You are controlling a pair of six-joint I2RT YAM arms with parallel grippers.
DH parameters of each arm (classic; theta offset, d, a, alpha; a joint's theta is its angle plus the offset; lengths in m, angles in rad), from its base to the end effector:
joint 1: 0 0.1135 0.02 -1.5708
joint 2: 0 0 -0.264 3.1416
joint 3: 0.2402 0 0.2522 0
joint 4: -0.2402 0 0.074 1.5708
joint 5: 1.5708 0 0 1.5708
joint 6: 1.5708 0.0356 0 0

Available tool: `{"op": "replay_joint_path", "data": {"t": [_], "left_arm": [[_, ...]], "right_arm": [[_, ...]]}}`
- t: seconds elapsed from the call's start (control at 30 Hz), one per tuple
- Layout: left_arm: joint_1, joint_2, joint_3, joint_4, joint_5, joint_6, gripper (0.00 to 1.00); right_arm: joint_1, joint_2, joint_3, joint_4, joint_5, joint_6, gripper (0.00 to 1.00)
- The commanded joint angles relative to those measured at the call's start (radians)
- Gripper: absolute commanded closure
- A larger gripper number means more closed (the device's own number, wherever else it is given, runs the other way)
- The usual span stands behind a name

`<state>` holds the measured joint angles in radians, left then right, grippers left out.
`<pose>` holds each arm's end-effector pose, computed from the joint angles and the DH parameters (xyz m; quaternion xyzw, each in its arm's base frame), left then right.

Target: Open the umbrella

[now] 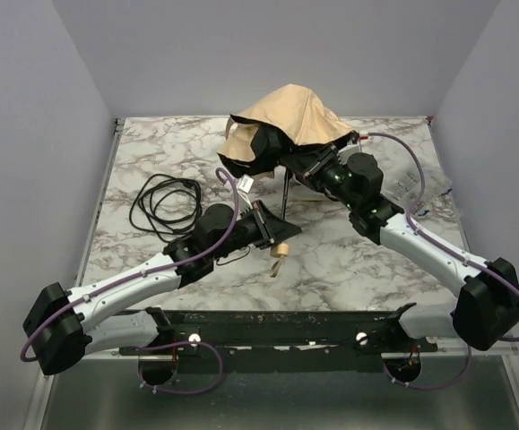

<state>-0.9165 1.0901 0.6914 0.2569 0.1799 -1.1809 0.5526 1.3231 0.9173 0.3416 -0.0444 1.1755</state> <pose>0.1501 -0.2061 0.2924 -0.0408 0.7536 -0.5995 0.2666 0.2659 0.1658 0.3208 0.2090 0.6988 0.5306 0.4318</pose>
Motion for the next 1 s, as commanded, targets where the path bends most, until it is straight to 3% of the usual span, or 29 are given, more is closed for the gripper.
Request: {"op": "replay_joint_path", "data": {"t": [0.0,0.3,0.57,0.73,0.97], "left_arm": [[-0.163,-0.1,0.061,-0.08,0.174,0.157,1.0],[-0.253,-0.05,0.093,-0.236,0.176,0.263,1.0],[-0.311,0.004,0.063,-0.217,0.229,0.272,1.0],[-0.34,0.025,0.076,-0.227,0.248,0.291,1.0],[-0.375,0.058,0.092,-0.248,0.266,0.31,1.0]], "right_arm": [[-0.088,0.033,0.176,0.142,0.55,-0.071,0.99],[-0.122,0.093,0.341,0.301,0.768,-0.211,0.99],[-0.145,0.156,0.492,0.349,0.871,-0.335,0.99],[-0.157,0.184,0.53,0.462,0.951,-0.416,0.99],[-0.2,0.22,0.595,0.525,1.015,-0.422,0.99]]}}
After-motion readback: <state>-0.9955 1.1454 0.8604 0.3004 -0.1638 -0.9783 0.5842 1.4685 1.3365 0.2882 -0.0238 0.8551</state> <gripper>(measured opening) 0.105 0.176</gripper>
